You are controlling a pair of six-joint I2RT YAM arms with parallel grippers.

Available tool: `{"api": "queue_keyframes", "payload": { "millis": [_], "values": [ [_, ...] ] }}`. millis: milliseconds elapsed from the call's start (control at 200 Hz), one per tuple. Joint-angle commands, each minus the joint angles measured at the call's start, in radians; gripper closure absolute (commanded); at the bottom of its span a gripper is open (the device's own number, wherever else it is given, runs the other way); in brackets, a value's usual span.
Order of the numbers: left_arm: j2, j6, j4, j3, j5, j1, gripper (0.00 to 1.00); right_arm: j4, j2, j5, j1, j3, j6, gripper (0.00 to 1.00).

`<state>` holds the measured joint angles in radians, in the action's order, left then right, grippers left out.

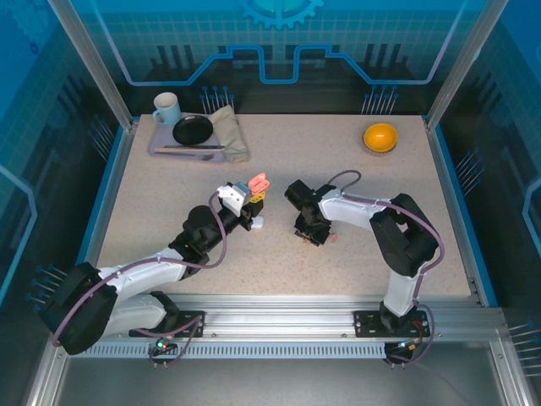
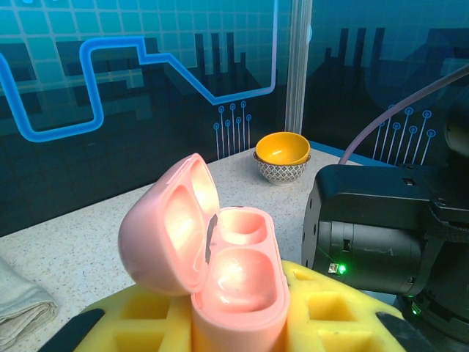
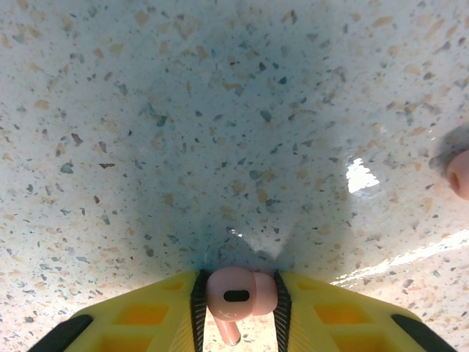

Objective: Insert wireless bluetooth earbuds into charging case

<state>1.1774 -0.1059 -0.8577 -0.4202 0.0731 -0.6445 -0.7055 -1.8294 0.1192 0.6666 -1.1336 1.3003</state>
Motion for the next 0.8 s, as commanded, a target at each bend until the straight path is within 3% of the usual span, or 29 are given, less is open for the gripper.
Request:
{"api": "queue_keyframes", "payload": {
  "millis": [0,320,495,795],
  "values": [
    [-0.003,0.005,-0.014,-0.031,-0.024,-0.004,1.0,0.037,-0.021,0.039,-0.022,0.02,-0.019,0.7],
    [-0.009,0.008,0.0,-0.029,-0.022,-0.005,1.0,0.082,0.02,0.063,-0.023,0.051,-0.079,0.74],
    [-0.019,0.009,0.009,-0.028,-0.02,-0.003,1.0,0.074,0.032,0.067,-0.022,0.05,-0.128,0.64],
    [-0.013,0.009,0.016,-0.04,-0.025,-0.006,1.0,0.06,0.053,0.072,-0.037,0.057,-0.106,0.64]
  ]
}}
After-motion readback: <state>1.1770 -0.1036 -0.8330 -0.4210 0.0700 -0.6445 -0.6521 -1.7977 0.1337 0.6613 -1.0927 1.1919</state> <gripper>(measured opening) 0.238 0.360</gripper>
